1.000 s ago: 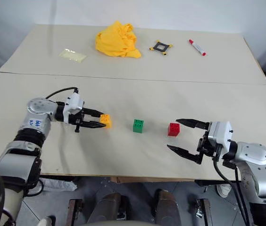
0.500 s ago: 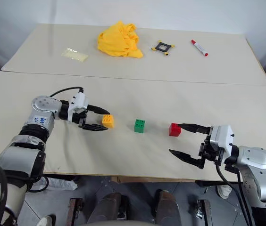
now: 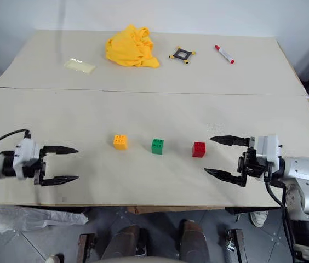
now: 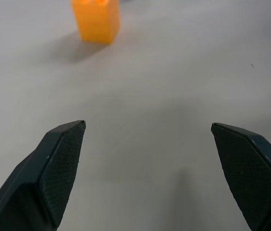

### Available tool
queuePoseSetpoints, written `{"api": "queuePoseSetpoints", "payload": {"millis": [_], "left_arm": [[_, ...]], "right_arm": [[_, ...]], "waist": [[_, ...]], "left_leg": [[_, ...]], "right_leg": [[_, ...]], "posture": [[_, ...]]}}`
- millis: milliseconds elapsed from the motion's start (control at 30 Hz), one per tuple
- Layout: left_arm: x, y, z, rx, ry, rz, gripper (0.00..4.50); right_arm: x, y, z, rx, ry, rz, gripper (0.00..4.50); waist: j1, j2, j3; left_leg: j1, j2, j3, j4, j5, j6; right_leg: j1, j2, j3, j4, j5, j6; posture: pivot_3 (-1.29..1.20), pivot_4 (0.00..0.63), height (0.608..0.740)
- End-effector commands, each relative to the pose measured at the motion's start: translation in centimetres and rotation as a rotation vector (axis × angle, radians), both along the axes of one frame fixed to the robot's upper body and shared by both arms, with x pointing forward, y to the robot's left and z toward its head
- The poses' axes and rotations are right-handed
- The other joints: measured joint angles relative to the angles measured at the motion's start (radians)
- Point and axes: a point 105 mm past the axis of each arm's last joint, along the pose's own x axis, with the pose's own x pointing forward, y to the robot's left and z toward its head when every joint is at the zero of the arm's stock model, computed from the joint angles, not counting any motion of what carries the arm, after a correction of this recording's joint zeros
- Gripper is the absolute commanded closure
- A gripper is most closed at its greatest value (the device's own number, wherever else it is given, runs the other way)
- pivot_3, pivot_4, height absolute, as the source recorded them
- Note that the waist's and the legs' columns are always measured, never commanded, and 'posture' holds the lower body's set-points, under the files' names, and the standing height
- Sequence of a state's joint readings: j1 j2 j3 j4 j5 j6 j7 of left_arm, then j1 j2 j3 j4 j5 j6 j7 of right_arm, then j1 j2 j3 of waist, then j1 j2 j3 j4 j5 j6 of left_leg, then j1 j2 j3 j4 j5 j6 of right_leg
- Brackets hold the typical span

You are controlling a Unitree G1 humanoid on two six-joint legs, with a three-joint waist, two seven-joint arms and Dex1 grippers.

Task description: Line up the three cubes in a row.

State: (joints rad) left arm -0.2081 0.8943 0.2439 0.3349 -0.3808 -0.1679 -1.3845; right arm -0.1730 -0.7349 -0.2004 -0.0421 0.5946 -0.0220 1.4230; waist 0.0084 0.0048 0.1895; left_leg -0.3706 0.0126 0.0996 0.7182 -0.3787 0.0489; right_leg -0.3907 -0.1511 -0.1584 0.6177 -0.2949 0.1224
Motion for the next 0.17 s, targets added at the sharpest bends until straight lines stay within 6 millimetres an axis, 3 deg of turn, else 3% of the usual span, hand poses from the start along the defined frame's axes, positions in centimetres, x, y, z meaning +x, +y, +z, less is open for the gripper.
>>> {"api": "queuePoseSetpoints", "payload": {"millis": [33, 167], "left_arm": [[0.21, 0.03, 2.28, -0.002, -0.133, 0.033, 0.04], [0.97, -0.46, 3.11, -0.037, -0.182, 0.074, 0.04]], "right_arm": [[-0.03, -0.83, 0.0, -0.047, -0.013, -0.002, 0.0], [0.6, -1.41, -0.04, -0.052, -0.019, -0.031, 0.0]], "waist": [[0.011, 0.0, 0.0], [0.013, 0.0, 0.0]], "left_leg": [[0.0, 0.0, 0.0, 0.0, 0.0, 0.0], [0.0, -0.001, 0.001, -0.001, 0.0, 0.0]], "right_leg": [[0.0, 0.0, 0.0, 0.0, 0.0, 0.0], [-0.001, 0.0, -0.001, 0.0, 0.0, 0.0]], "posture": [[0.0, 0.15, 0.74], [0.0, 0.15, 0.74]]}}
